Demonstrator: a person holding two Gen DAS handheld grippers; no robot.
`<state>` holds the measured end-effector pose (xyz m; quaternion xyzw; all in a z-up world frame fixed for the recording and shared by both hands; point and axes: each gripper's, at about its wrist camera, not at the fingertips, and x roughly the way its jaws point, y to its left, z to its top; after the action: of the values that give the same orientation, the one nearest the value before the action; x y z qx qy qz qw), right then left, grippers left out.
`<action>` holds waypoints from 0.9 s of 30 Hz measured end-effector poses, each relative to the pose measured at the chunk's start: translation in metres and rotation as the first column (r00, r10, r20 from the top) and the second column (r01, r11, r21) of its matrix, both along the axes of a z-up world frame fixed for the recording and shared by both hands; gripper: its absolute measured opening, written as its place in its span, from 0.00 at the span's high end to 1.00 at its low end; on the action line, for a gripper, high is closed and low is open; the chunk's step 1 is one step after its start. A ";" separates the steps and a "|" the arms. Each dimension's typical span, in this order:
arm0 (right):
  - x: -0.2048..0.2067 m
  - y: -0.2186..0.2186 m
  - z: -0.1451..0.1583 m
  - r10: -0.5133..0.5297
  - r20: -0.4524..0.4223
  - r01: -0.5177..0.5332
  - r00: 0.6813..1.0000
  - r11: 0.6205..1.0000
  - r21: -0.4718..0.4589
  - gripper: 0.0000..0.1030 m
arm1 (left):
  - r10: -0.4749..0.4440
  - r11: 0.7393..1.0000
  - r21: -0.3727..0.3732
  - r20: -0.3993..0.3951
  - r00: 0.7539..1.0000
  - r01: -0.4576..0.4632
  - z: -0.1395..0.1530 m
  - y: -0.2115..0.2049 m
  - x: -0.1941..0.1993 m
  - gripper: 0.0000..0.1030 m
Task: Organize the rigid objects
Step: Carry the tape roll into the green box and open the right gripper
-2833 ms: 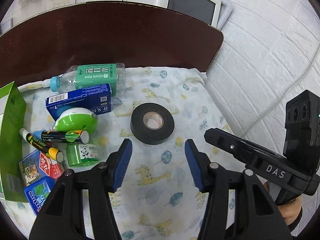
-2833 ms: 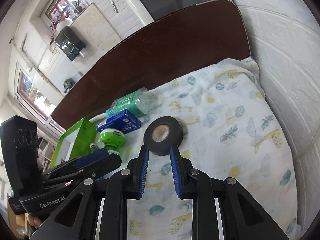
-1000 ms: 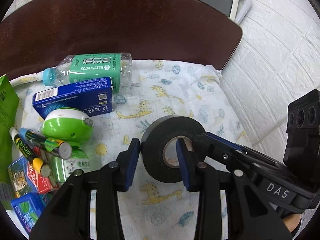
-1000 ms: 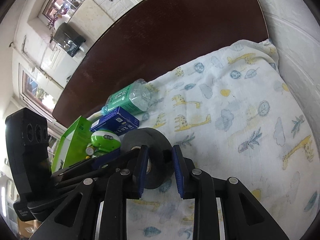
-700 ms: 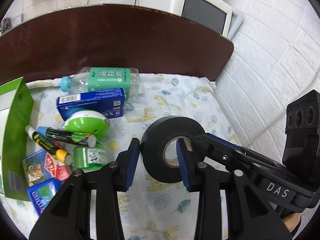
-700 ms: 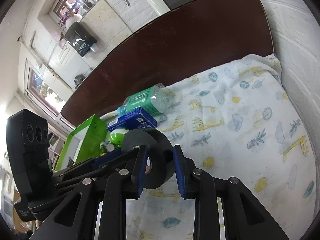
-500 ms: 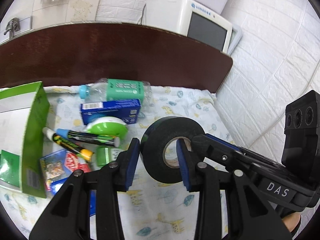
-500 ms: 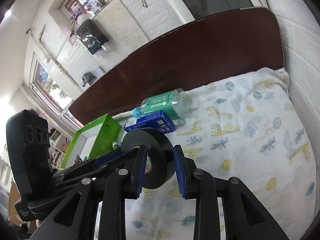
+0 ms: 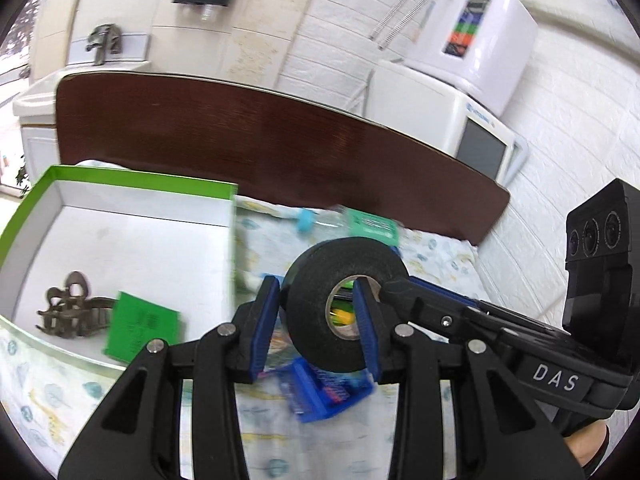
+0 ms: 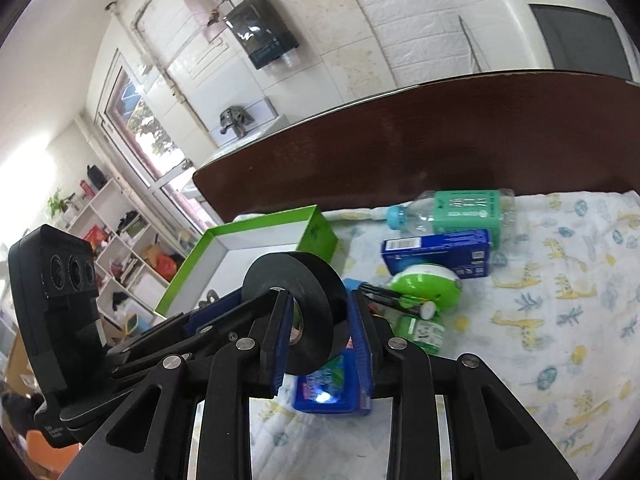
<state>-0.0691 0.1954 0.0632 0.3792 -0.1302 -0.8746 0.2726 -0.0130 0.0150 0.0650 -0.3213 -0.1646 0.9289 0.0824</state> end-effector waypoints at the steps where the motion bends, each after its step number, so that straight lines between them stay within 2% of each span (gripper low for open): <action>1: -0.002 -0.012 0.000 0.017 0.004 -0.017 1.000 1.000 0.006 0.69 | 0.016 1.000 0.010 -0.003 1.000 -0.016 -0.001 -0.010 0.002 0.66; 8: -0.018 -0.086 -0.005 0.114 0.019 -0.114 0.993 0.993 0.026 0.69 | 0.127 0.991 0.037 -0.022 0.992 -0.126 -0.006 -0.081 0.011 0.66; 16: -0.036 -0.161 -0.019 0.214 0.058 -0.215 0.975 0.976 0.013 0.69 | 0.241 0.970 0.050 -0.029 0.970 -0.240 -0.014 -0.148 0.021 0.66; 27: -0.046 -0.231 -0.031 0.303 0.090 -0.306 0.949 0.952 0.026 0.69 | 0.330 0.942 0.072 -0.021 0.944 -0.328 -0.031 -0.203 0.033 0.66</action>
<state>-0.1148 -0.0359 0.0322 0.4369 -0.0640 -0.8076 0.3909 0.0197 -0.1883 0.0343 -0.2713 -0.2457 0.9287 -0.0603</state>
